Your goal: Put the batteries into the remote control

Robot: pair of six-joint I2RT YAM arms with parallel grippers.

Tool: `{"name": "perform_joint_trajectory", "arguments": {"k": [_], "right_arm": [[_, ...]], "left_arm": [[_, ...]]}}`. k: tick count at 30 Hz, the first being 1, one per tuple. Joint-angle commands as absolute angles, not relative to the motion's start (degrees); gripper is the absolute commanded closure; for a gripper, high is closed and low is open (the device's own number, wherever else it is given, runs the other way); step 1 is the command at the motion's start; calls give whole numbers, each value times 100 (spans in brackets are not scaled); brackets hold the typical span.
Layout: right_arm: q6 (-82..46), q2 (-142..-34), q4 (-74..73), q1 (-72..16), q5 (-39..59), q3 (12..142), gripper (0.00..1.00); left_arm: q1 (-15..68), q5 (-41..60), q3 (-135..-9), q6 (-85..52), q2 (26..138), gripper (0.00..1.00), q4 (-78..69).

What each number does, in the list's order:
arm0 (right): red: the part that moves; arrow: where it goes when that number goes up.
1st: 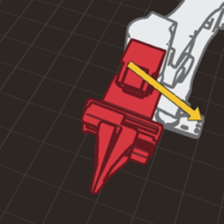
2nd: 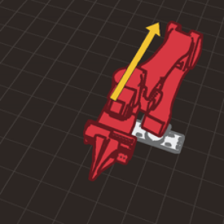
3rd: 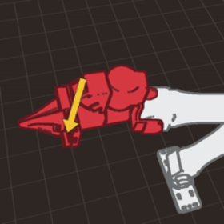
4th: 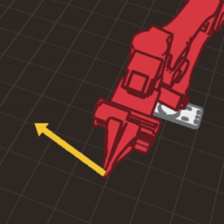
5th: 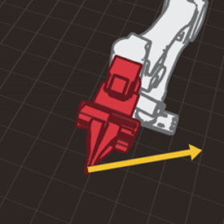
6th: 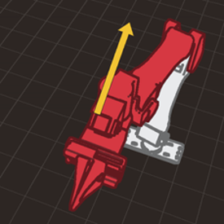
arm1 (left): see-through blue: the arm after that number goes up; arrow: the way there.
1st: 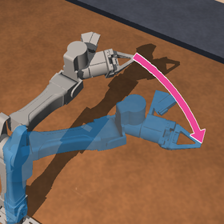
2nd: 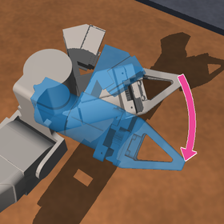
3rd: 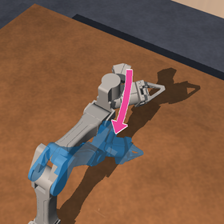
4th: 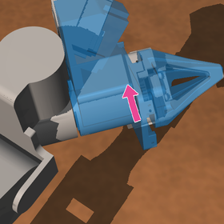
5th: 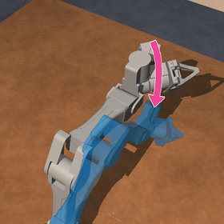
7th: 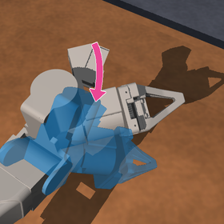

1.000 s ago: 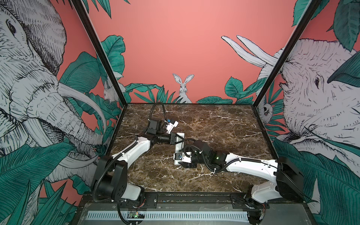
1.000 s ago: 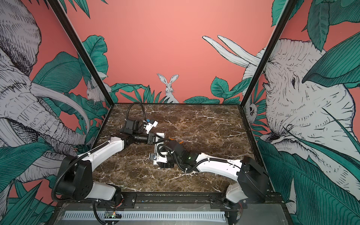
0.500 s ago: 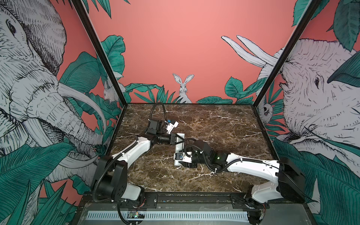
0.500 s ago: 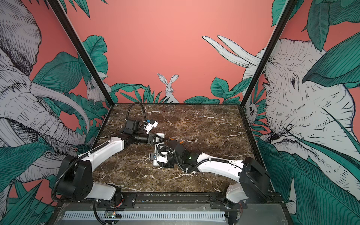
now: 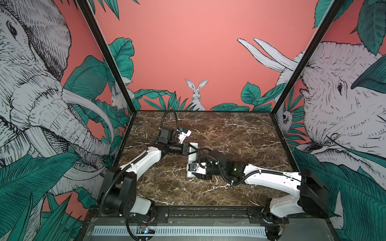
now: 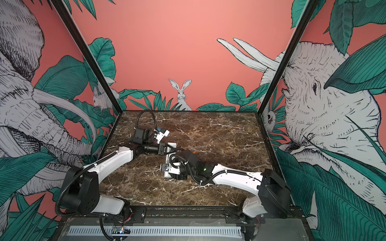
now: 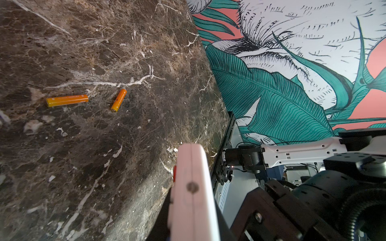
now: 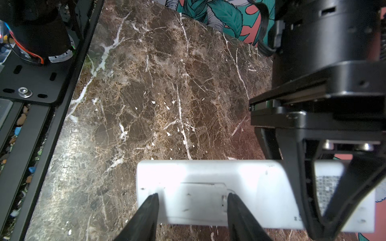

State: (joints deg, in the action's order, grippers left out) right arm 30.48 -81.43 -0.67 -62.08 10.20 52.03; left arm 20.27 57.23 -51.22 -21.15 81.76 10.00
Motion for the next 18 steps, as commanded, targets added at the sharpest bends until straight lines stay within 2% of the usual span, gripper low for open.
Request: {"name": "perform_joint_trajectory", "arguments": {"k": [1,6,18], "right_arm": [[3067,-7998,20,-6290,1301,5052,45],[3059,-7964,-15,-6286,1228,5027,44],[3036,-8023,-73,-6291,1039,5044,29]], "left_arm": [[2019,5748,-5230,-2049,8051,100,712],[2021,5749,-5229,-2044,8042,100,712],[2021,5801,-5216,-2119,8060,100,616]]}}
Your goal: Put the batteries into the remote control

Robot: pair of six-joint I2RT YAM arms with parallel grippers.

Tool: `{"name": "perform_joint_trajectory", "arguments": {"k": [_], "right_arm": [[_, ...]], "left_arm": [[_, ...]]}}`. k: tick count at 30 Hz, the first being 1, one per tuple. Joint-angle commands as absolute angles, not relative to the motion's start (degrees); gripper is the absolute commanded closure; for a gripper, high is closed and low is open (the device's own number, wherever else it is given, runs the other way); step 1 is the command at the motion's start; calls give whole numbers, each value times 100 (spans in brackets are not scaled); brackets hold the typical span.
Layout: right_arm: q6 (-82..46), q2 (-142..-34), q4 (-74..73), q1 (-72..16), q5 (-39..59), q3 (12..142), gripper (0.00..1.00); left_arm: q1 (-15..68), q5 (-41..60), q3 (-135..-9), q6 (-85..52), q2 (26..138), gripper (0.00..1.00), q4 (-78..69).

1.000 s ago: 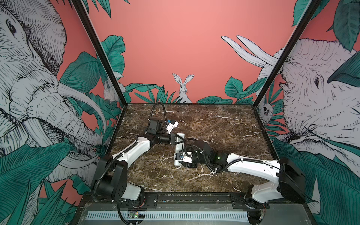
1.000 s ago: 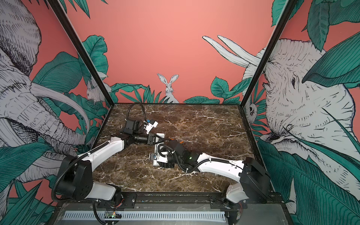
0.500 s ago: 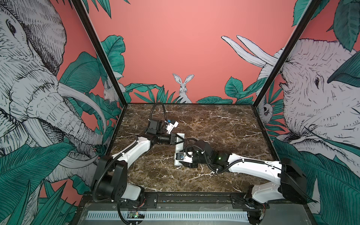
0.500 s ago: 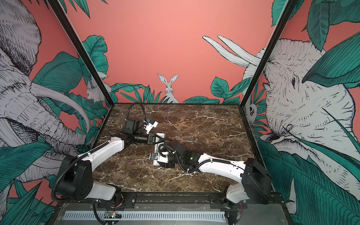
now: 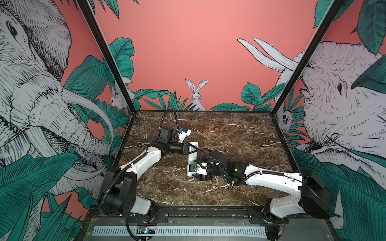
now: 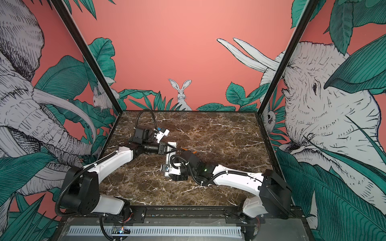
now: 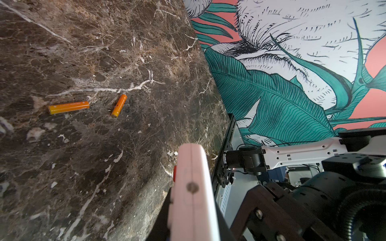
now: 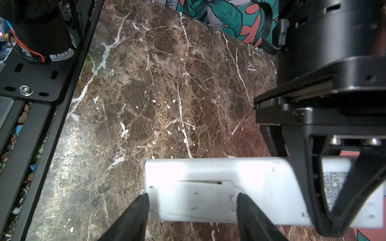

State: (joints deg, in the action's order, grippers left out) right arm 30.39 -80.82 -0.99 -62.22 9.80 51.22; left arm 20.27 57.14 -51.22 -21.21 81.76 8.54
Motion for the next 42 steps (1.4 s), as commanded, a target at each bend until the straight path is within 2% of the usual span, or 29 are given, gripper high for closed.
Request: {"name": "perform_joint_trajectory", "arguments": {"k": [1,6,25,32,36,42], "right_arm": [[3024,-8007,-84,-6285,1021,5043,27],[2997,-8008,-97,-6286,952,5054,21],[2910,-7906,-266,-6285,613,5001,9],[2589,-7434,-162,-6286,794,5034,8],[1920,-7013,313,-6289,673,5298,7],[12,-6586,919,-6293,-213,5505,8]], "left_arm": [[2021,5801,-5219,-2126,8060,100,615],[2022,5792,-5208,-2127,8077,100,615],[2052,5751,-5152,-2206,8113,100,522],[2272,5028,-4539,-2707,8051,100,-131],[2293,4567,-3885,-3363,7778,100,-1081],[2290,3642,-3683,-3247,6914,100,-666]]}}
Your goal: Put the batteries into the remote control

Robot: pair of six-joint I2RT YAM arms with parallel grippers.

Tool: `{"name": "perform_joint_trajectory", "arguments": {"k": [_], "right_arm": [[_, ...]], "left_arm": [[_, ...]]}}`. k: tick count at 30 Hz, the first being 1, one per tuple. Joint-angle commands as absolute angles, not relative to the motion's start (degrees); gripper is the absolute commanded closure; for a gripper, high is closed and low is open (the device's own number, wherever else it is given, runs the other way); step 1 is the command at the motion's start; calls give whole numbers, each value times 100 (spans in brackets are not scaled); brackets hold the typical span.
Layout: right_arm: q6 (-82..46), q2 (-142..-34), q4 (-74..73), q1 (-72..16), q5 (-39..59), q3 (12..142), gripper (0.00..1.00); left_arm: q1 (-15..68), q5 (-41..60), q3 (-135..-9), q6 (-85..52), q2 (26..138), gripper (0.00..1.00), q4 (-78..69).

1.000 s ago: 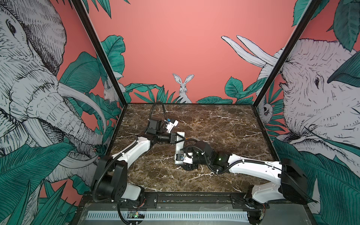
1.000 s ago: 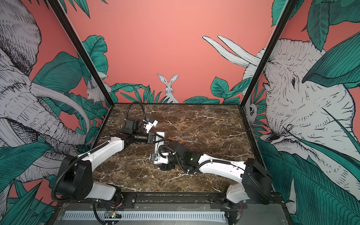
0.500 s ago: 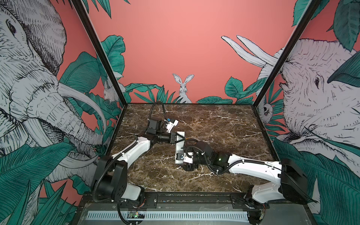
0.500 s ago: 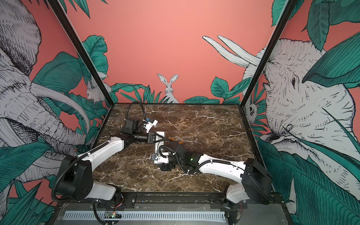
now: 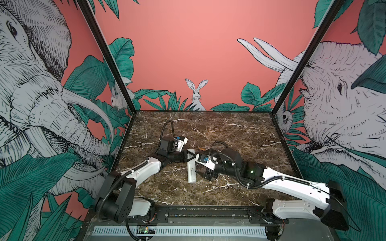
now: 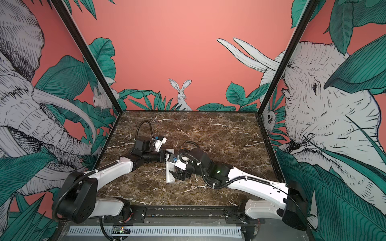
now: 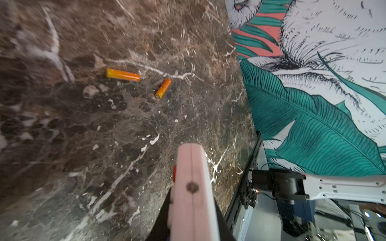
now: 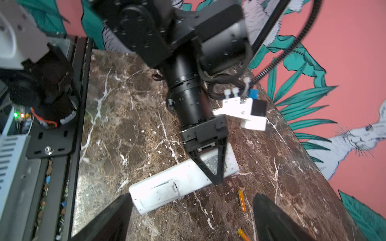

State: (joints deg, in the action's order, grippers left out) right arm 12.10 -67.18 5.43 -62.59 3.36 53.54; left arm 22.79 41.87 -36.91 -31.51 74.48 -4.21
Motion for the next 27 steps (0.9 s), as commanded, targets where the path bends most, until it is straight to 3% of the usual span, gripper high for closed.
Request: {"name": "perform_joint_trajectory", "arguments": {"k": [1,10,27], "right_arm": [[-282,-6570,1031,-6285,-438,5503,8],[-2028,-7103,770,-6286,-585,5150,8],[-2733,-8308,-222,-6189,355,5451,8]], "left_arm": [[2294,3529,-3653,-3271,6806,100,-648],[2350,2442,-3129,-3843,5898,100,-978],[2618,2087,-2716,-3981,5620,100,-1369]]}}
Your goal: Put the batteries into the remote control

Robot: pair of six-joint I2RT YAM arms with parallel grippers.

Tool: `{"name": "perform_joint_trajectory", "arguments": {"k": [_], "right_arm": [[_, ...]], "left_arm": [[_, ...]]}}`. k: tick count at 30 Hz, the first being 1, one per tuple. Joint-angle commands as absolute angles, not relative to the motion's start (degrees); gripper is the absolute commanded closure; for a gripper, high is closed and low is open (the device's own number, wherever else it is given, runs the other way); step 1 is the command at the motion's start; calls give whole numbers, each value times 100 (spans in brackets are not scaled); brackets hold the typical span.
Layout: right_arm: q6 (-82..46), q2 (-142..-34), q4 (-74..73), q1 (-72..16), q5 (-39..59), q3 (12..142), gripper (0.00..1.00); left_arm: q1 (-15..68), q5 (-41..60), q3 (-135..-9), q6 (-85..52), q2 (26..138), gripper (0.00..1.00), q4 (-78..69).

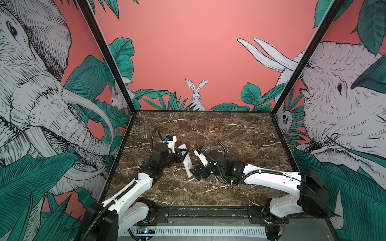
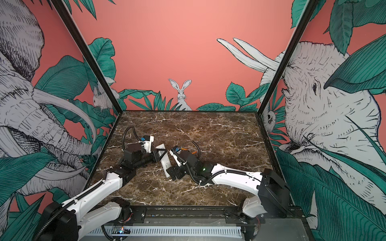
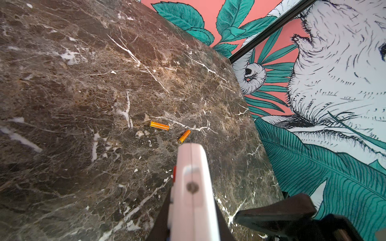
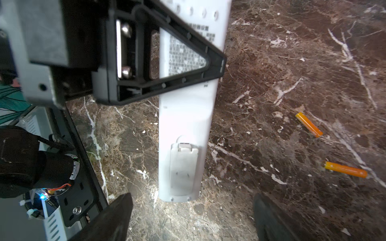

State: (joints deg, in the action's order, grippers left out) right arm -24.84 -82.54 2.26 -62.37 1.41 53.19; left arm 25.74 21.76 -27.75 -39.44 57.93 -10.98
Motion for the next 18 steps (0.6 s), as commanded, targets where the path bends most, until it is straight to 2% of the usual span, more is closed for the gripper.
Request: {"name": "perform_joint_trajectory", "arguments": {"k": [1,4,7,11,18], "right_arm": [[-2762,-8353,-266,-6169,416,5458,8],[-2806,-8469,-373,-6140,517,5493,10],[-2821,-8590,-418,-6117,544,5545,18],[-2812,-8680,-439,-6103,560,5577,20],[-2810,-8786,-509,-6056,570,5598,30]], "left_arm": [[2627,2092,-2716,-3966,5618,100,-1362],[2643,2092,-2705,-3964,5598,100,-1386],[2663,2092,-2693,-3979,5590,100,-1411],[2689,2095,-2689,-3978,5575,100,-1415],[2715,2108,-2703,-3958,5567,100,-1415]]}}
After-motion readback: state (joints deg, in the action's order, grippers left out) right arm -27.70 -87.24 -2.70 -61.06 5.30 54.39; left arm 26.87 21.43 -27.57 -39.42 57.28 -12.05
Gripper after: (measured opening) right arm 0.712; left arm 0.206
